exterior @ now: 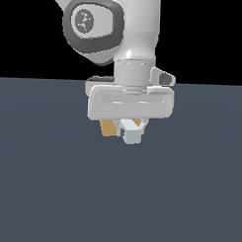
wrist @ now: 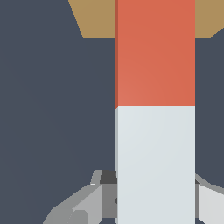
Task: Insert the peg into the horizontal hole in a box.
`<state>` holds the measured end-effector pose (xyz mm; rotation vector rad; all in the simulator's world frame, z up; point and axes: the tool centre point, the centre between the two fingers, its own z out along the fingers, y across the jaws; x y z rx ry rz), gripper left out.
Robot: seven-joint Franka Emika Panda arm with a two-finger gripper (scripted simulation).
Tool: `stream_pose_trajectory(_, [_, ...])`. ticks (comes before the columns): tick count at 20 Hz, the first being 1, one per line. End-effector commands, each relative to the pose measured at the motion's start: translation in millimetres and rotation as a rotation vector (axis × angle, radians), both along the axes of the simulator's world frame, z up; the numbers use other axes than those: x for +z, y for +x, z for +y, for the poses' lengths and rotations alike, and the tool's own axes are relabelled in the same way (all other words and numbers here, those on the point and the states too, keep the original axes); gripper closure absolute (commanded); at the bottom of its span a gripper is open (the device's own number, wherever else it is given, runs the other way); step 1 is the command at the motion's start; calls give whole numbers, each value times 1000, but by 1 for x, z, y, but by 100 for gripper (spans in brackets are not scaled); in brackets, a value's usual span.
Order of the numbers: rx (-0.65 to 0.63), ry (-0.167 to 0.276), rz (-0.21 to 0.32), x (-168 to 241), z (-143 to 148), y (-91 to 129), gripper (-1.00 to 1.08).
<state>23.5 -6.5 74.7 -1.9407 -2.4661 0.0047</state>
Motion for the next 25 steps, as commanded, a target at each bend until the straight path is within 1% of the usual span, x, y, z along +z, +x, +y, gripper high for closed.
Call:
stream_pose_trajectory(1, [0, 0, -1, 0, 0, 0, 108])
stream_pose_trajectory(6, [0, 0, -1, 1, 15, -4, 108])
stream_pose_trajectory(13, [1, 1, -5, 3, 66, -16, 108])
stream_pose_trajectory(17, [2, 1, -6, 3, 85, -20, 108])
stream_pose_trajectory(20, [2, 2, -6, 4, 91, -21, 108])
stream_pose_trajectory(25, [2, 2, -6, 4, 89, -20, 108])
